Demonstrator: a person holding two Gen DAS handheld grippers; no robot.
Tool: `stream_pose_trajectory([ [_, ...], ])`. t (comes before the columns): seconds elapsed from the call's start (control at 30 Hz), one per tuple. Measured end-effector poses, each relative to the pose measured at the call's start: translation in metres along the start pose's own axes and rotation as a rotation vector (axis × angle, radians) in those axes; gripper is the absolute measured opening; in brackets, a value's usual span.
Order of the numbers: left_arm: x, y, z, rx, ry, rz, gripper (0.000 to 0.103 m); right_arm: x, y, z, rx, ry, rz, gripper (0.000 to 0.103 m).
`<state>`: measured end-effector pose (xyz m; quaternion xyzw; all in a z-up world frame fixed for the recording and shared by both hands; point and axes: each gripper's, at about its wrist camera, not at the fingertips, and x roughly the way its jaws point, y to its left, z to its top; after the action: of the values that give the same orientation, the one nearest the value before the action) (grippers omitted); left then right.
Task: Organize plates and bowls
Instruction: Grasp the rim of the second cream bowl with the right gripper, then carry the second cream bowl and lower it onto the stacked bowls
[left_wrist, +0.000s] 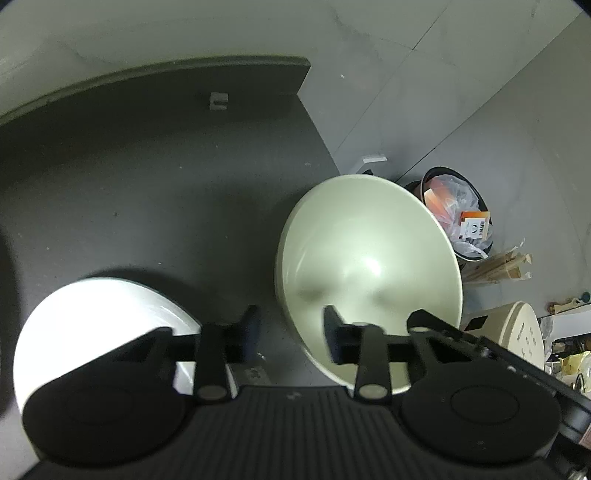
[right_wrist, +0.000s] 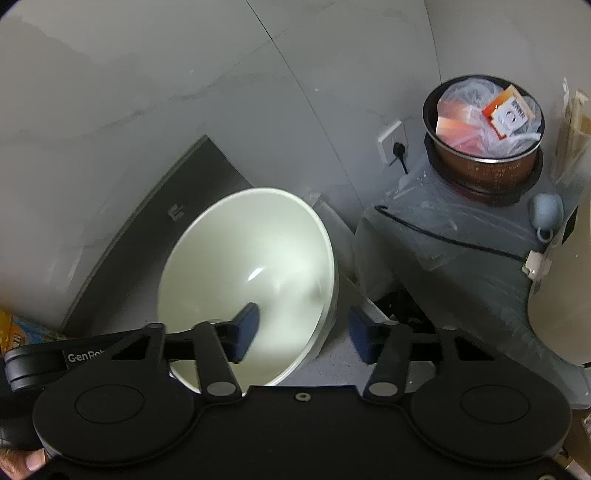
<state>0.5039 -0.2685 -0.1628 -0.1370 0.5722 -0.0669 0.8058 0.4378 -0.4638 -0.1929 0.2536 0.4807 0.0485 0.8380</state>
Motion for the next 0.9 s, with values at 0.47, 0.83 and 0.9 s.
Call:
stream_pose_trajectory([
  [0.47,-0.025,0.001,-0.009,-0.026,-0.048,-0.013,0.012,-0.019,0.004,-0.011,-0.010,-0.032,-0.010,0.022],
  [0.83,-0.080,0.002,-0.030,-0.017,-0.096,-0.016,0.012,-0.060,0.021,-0.027,-0.051,-0.060,0.013,0.022],
  [0.9,-0.087,0.003,-0.032,-0.021,-0.100,-0.019,0.012,-0.067,0.025,-0.028,-0.062,-0.065,0.014,0.022],
])
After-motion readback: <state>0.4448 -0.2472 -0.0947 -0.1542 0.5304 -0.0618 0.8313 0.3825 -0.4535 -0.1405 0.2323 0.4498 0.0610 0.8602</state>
